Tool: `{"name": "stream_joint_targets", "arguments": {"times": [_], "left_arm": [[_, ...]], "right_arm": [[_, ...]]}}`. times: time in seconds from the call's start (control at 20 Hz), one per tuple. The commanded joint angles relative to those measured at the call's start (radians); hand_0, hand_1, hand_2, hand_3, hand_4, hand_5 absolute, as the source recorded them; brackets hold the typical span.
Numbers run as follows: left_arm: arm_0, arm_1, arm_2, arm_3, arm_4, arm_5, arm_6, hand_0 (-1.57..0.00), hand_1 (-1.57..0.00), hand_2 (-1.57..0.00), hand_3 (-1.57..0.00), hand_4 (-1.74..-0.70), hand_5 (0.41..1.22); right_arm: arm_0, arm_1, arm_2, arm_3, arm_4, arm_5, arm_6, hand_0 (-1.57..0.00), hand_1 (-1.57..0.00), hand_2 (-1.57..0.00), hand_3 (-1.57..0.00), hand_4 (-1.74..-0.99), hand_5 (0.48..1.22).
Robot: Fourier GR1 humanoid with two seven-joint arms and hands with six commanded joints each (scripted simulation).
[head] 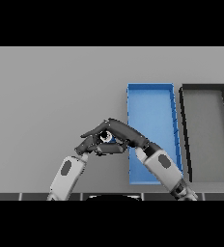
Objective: Pick up the blue pipe and place it into the blue bin.
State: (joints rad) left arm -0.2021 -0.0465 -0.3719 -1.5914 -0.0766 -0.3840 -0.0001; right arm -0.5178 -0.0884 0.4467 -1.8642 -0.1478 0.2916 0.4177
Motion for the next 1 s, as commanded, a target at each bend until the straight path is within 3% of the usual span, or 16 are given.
{"name": "stream_joint_targets", "arguments": {"times": [0.0,0.05,0.1,0.2,0.3,0.4,0.55,0.65,0.85,0.95], "left_arm": [[-0.003,0.002,0.003,-0.002,-0.009,0.006,-0.005,-1.57,-1.57,-1.57,-1.42,-1.73,1.221],[-0.011,0.004,0.005,0.006,-0.039,0.022,-0.034,-1.57,-1.57,-1.57,-1.45,-1.72,1.221],[0.007,0.017,0.003,-0.007,-0.066,0.025,-0.048,-1.46,-1.34,-1.29,-1.17,-1.6,1.221],[0.015,0.026,0.001,-0.018,-0.059,-0.032,-0.022,-0.94,-0.86,-0.83,-0.75,-1.37,1.221],[-0.008,0.034,0.016,-0.008,-0.086,-0.074,-0.015,-0.6,-0.55,-0.53,-0.48,-1.21,1.221],[-0.008,0.027,0.02,-0.005,-0.119,-0.087,-0.016,-0.38,-0.35,-0.34,-0.3,-1.08,1.029],[0.012,0.018,0.027,-0.012,-0.111,-0.077,0.024,-0.2,-0.18,-0.17,-0.16,-1.0,0.77],[0.013,0.007,0.032,-0.011,-0.093,-0.084,0.064,-0.12,-0.11,-0.11,-0.1,-0.97,0.647],[0.022,0.003,0.031,-0.004,-0.114,-0.06,0.067,-0.05,-0.05,-0.04,-0.04,-0.95,0.513],[0.009,0.002,0.035,0.011,-0.121,-0.056,0.076,-0.03,-0.03,-0.03,-0.03,-0.93,0.484]], "right_arm": [[-0.001,-0.001,-0.004,0.001,0.011,-0.009,-0.013,-1.55,-1.55,-1.55,-1.53,-1.728,1.182],[0.01,-0.004,0.002,-0.008,0.02,-0.014,-0.028,-1.55,-1.55,-1.55,-1.54,-1.731,1.19],[0.009,-0.007,0.006,-0.009,0.029,-0.019,-0.021,-1.56,-1.56,-1.56,-1.54,-1.733,1.196],[0.006,-0.003,0.014,-0.007,0.029,-0.031,-0.007,-1.56,-1.56,-1.56,-1.55,-1.736,1.205],[-0.004,0.004,0.016,-0.004,0.03,-0.051,0.018,-1.56,-1.56,-1.56,-1.56,-1.738,1.211],[-0.007,-0.001,0.022,-0.015,0.033,-0.062,0.042,-1.57,-1.57,-1.57,-1.56,-1.739,1.214],[0.0,-0.012,0.026,-0.022,0.047,-0.067,0.027,-1.57,-1.57,-1.57,-1.57,-1.74,1.218],[-0.001,-0.009,0.032,-0.025,0.044,-0.071,0.027,-1.57,-1.57,-1.57,-1.57,-1.74,1.219],[0.006,-0.004,0.007,-0.02,0.001,-0.078,0.006,-1.57,-1.57,-1.57,-1.57,-1.741,1.22],[-0.012,0.014,-0.021,-0.021,-0.074,-0.086,0.03,-1.57,-1.57,-1.57,-1.57,-1.741,1.22]]}}
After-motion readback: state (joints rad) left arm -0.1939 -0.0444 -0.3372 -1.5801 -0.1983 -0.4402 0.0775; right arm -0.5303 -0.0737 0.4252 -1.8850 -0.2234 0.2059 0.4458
